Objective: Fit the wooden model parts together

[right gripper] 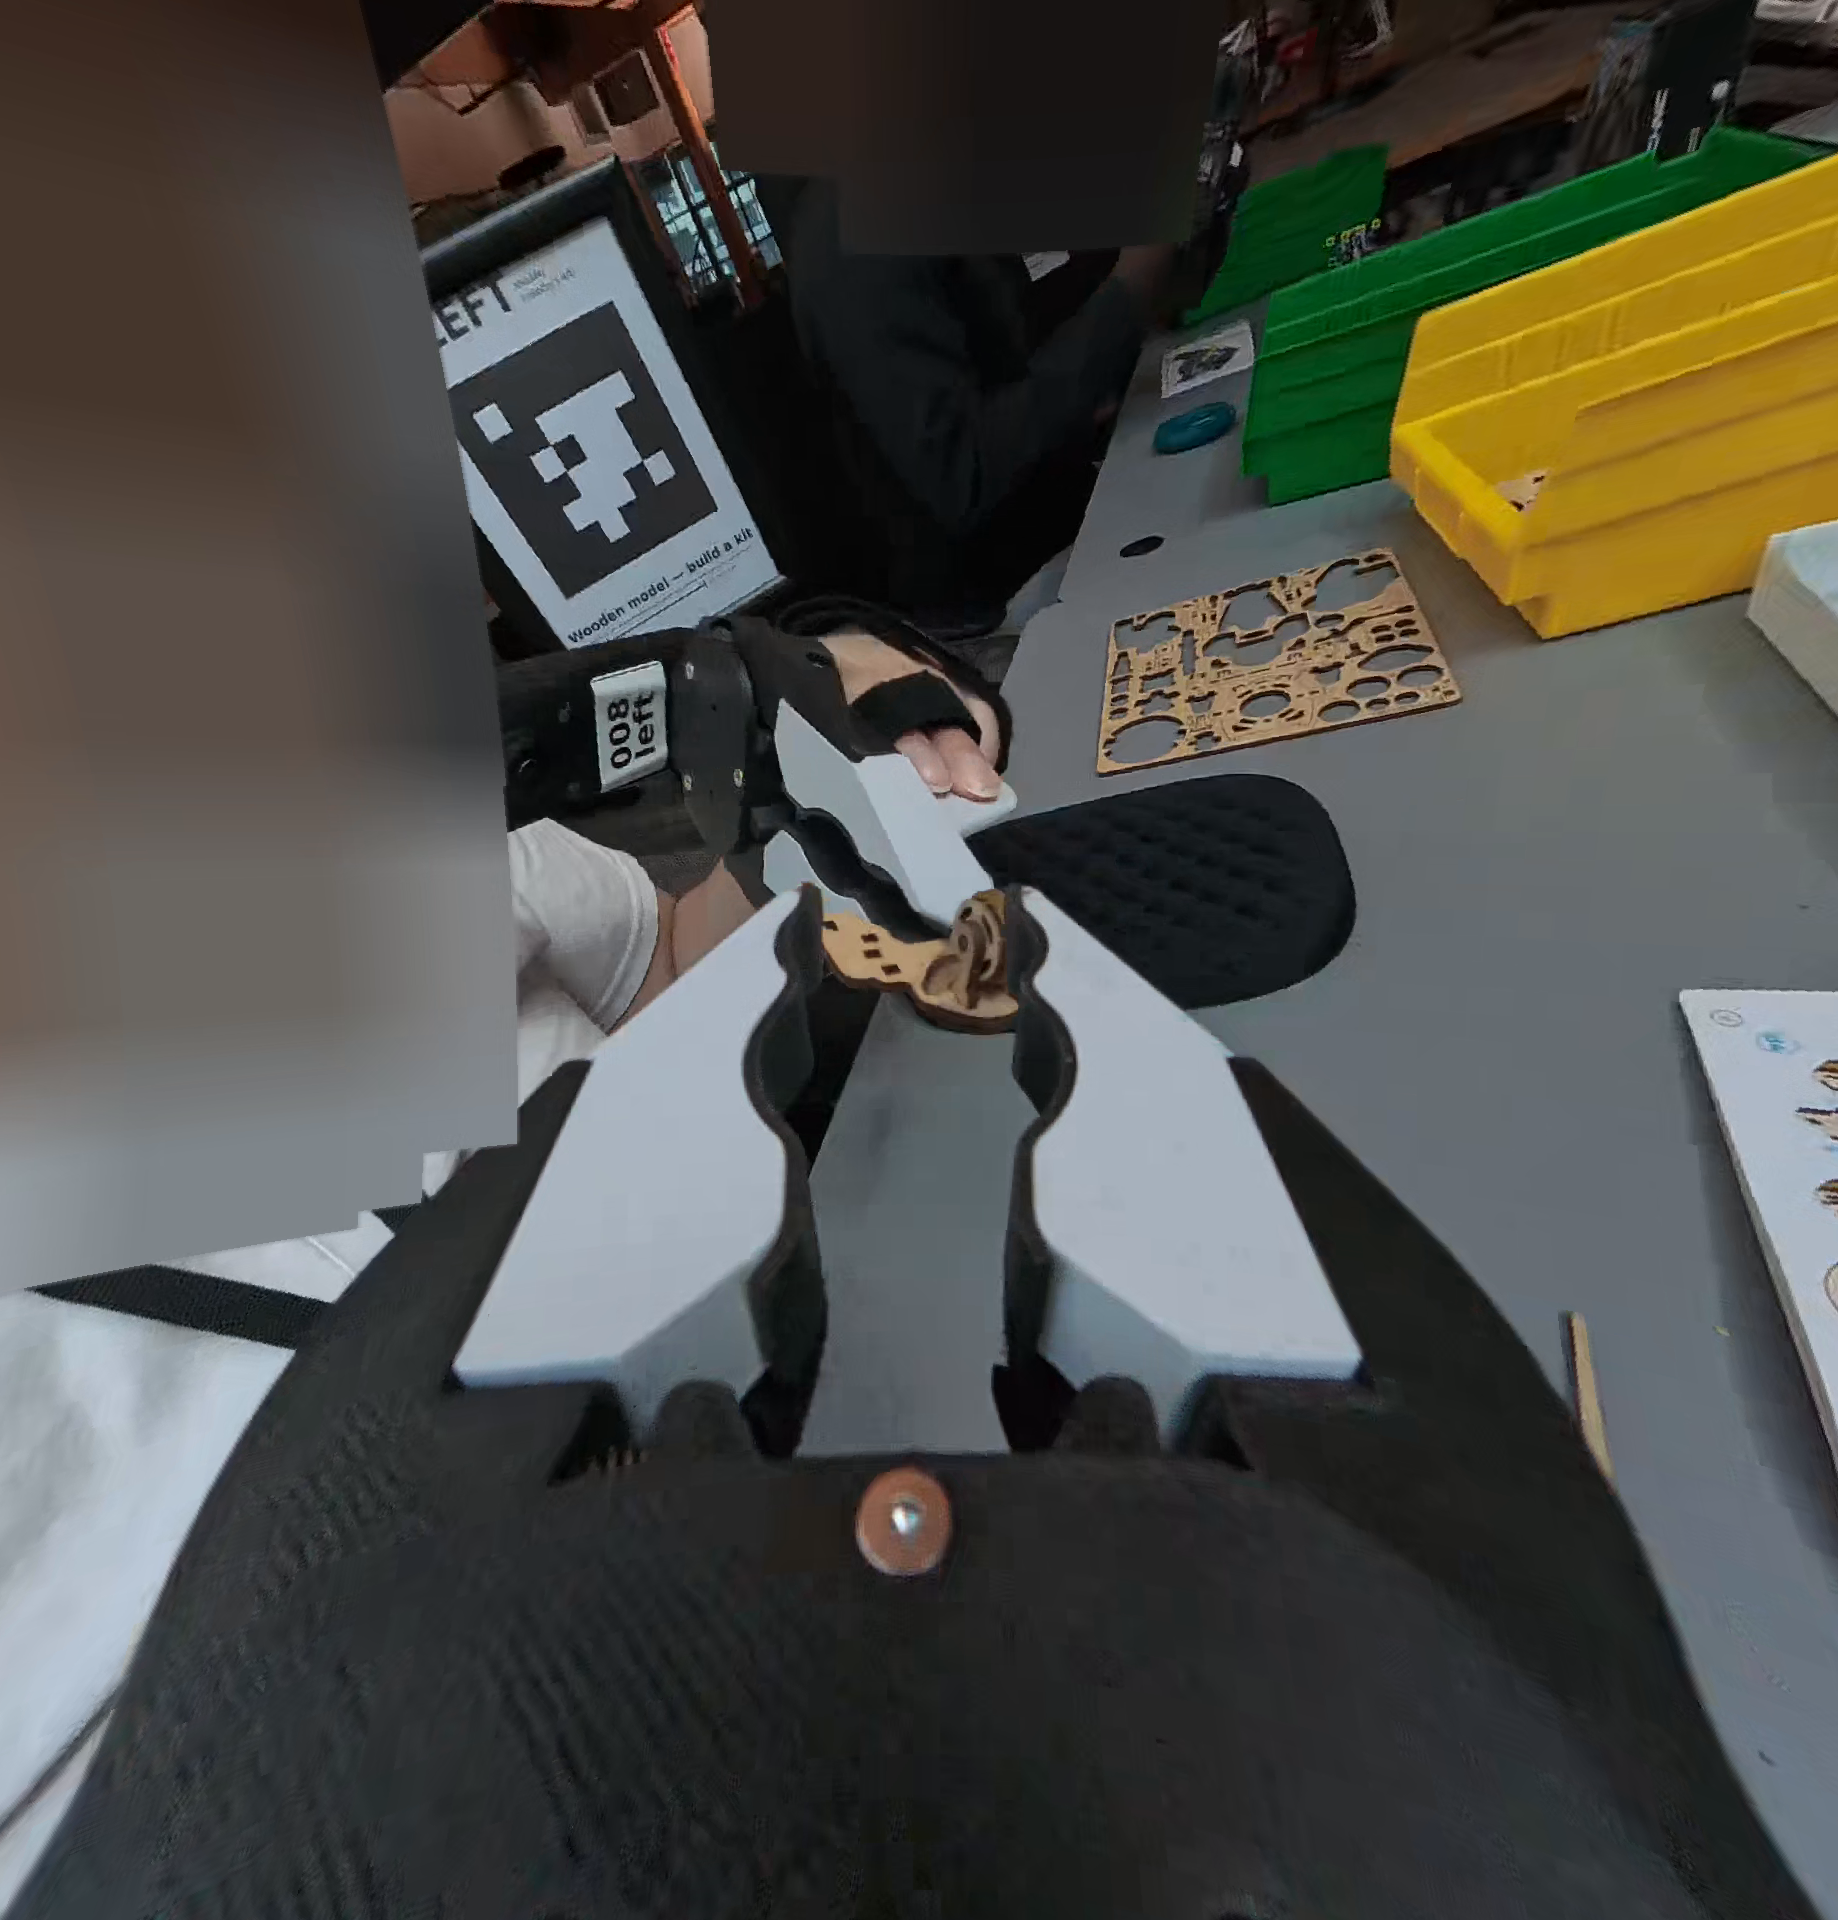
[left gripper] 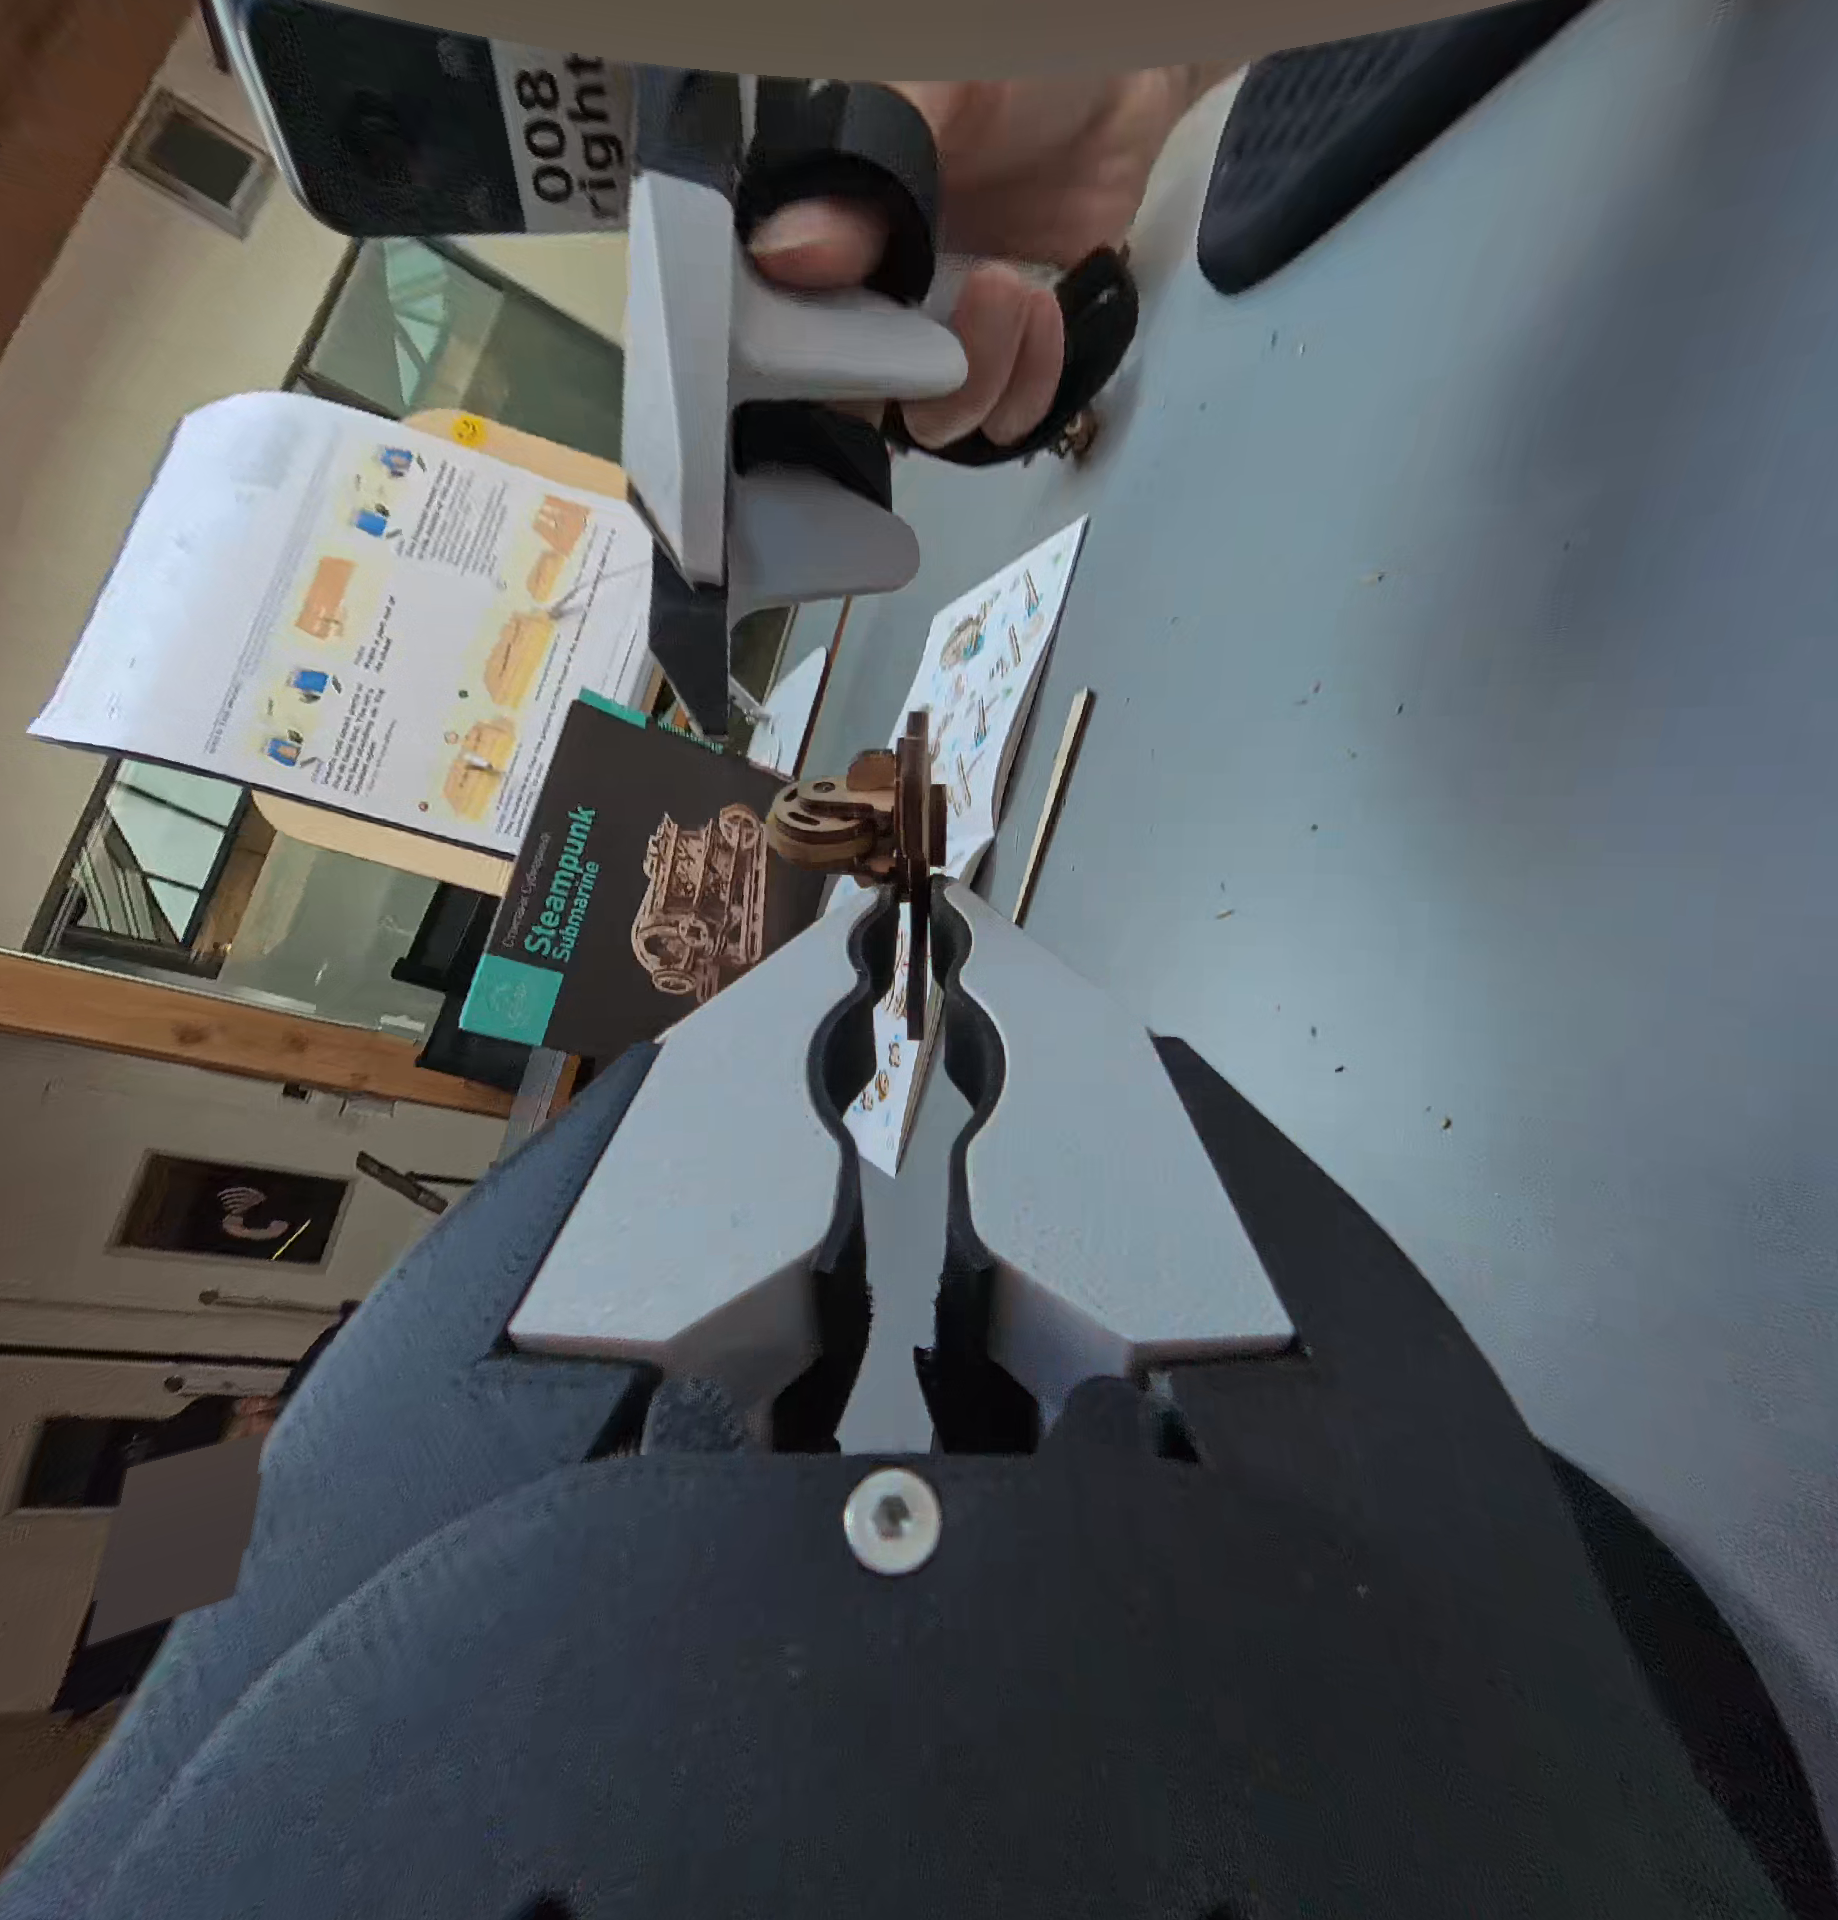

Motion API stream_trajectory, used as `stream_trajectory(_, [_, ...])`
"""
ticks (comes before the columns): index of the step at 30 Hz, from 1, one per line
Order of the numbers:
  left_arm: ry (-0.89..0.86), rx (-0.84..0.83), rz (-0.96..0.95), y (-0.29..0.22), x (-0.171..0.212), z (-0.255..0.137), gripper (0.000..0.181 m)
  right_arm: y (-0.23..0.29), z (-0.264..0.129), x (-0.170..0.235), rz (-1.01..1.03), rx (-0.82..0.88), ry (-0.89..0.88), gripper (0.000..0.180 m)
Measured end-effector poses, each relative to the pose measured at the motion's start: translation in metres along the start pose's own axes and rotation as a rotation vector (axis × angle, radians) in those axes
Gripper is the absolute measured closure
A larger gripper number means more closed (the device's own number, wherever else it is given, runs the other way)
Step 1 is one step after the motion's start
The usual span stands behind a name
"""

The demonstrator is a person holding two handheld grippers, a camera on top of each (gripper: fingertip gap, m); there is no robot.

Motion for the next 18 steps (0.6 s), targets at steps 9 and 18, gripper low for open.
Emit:
stream_trajectory(9, [0.308,-0.068,0.205,-0.013,0.022,0.034,0.177,-0.048,0.015,0.040,0.219,0.271,0.053,0.157])
stream_trajectory(18, [0.238,-0.219,0.033,0.009,0.012,0.030,0.168,-0.042,0.001,0.021,0.002,0.287,-0.063,0.166])
Point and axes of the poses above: each gripper's, where its closed fingertips meet, z out along the fingers, x out of its underside, y = z × x across the jaws, the point moved 6 cm from there along -z, back along the fingers, and after that the axes turned 5 degrees about -x, right-handed, at the moved point
